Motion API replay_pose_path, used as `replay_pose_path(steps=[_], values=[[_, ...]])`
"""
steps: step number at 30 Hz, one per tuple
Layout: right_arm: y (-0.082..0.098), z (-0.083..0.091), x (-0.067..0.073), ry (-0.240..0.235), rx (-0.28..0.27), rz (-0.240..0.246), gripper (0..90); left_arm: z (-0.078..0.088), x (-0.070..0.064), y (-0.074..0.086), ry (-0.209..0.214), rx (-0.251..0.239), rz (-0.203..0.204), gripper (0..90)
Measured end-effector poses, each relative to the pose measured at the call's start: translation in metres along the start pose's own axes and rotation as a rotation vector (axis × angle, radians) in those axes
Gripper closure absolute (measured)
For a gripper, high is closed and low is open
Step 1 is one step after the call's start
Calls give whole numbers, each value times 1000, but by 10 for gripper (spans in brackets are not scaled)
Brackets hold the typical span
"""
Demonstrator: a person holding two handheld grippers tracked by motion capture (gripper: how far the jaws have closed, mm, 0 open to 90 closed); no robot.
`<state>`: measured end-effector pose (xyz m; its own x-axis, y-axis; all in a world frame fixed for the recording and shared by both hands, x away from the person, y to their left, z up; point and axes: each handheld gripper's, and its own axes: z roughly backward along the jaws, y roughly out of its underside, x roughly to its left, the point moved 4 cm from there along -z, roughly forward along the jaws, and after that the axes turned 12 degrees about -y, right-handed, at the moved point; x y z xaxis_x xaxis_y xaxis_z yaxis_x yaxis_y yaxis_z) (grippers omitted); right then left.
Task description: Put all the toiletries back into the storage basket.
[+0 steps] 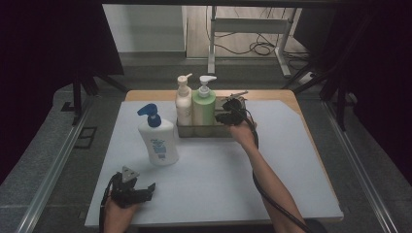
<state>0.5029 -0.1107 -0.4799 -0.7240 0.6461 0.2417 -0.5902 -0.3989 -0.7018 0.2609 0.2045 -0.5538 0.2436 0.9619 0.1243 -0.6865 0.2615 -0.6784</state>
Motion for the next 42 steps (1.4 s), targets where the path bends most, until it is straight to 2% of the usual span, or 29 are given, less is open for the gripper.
replay_pose_path(steps=[4,14,17,21,26,32,38,42], values=[[1,4,2,-2,-7,10,753,0,0,0,0,0,0,104],[4,18,10,-13,-22,48,518,0,0,0,0,-1,0,104],[5,23,13,-28,-25,69,441,0,0,0,0,-1,0,104],[8,30,17,-22,-27,104,353,0,0,0,0,-1,0,104],[10,39,21,-16,-47,105,283,0,0,0,-1,0,0,104],[16,49,27,-11,-40,150,196,0,0,0,-1,-1,1,104],[24,57,35,-32,-43,197,137,0,0,0,0,-1,2,104],[30,64,40,-34,-45,201,92,0,0,0,0,-1,1,104]])
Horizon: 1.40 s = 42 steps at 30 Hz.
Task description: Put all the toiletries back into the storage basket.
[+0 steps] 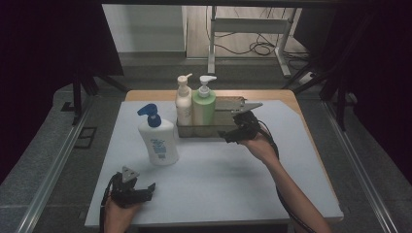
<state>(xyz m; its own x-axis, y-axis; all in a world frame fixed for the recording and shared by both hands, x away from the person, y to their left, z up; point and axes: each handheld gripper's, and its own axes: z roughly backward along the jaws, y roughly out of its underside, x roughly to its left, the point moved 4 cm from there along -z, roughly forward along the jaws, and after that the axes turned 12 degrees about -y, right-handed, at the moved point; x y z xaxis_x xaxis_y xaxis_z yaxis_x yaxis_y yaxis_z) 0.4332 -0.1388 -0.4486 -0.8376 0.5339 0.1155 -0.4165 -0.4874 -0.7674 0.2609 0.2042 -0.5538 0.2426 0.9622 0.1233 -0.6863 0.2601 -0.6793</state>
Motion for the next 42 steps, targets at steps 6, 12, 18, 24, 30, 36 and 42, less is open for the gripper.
replay_pose_path(steps=[6,12,18,24,30,36,42], values=[[9,11,8,-12,2,15,3,0,0,0,-2,3,-1,105],[19,21,15,-13,8,34,0,0,0,0,-2,4,-2,105],[31,31,20,-8,5,35,0,0,0,0,-1,5,-4,105],[44,43,24,-2,-8,31,0,0,0,-1,0,5,1,105],[63,52,26,3,-6,14,0,0,0,-1,0,8,6,106],[79,56,27,10,-11,1,0,0,0,-3,-3,18,12,108],[93,57,34,1,-19,14,0,2,2,-4,-15,18,13,108]])
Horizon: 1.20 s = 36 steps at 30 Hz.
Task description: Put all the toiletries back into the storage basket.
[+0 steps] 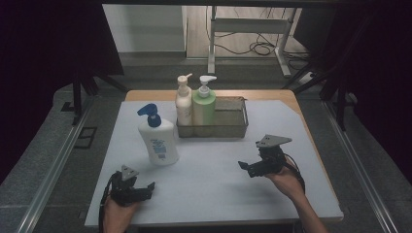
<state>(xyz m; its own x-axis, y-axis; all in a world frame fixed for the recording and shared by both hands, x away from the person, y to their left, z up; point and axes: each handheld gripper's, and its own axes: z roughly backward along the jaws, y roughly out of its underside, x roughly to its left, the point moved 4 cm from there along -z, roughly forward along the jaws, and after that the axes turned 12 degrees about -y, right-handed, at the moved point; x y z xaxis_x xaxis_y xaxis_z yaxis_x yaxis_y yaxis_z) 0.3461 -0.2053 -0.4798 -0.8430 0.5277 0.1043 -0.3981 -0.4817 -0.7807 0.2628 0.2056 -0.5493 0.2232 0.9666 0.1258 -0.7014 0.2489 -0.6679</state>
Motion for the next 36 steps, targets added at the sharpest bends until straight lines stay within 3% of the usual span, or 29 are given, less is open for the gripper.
replay_pose_path(steps=[5,11,18,24,28,36], values=[[12,-1,5,0,15,10,5,3,1,-3,-2,-14,0,109],[31,-1,8,1,32,-13,16,6,5,-8,-5,-31,13,165],[47,-1,13,12,49,-19,30,10,14,-15,32,-61,50,305],[59,-3,13,4,58,-36,33,7,20,-21,44,-75,50,402],[67,-5,13,-1,71,-42,34,6,24,-29,41,-89,43,481],[77,-8,12,-14,87,-66,43,2,34,-48,66,-134,82,630]])
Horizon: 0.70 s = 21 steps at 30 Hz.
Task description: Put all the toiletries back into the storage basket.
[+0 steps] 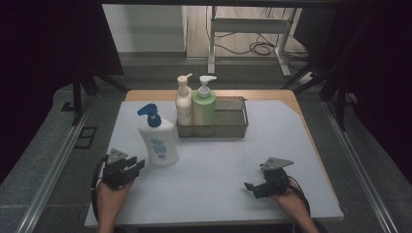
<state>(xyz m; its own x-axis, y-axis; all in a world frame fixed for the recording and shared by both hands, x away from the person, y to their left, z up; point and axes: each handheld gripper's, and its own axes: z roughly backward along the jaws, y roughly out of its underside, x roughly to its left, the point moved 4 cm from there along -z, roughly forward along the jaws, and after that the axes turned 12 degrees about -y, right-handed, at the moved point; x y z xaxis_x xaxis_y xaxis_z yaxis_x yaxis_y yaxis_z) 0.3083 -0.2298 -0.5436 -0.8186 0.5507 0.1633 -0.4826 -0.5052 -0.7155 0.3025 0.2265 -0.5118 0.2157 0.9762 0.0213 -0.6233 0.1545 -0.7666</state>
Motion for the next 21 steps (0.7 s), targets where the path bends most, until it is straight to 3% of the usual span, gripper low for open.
replay_pose_path(steps=[6,10,21], values=[[4,-5,-1,-8,19,11,51,-10,0,-12,-14,19,-41,778],[4,-5,0,-4,22,16,47,-20,1,-19,-2,29,-38,889],[5,-6,0,-2,22,18,44,-51,5,-25,30,28,4,893]])
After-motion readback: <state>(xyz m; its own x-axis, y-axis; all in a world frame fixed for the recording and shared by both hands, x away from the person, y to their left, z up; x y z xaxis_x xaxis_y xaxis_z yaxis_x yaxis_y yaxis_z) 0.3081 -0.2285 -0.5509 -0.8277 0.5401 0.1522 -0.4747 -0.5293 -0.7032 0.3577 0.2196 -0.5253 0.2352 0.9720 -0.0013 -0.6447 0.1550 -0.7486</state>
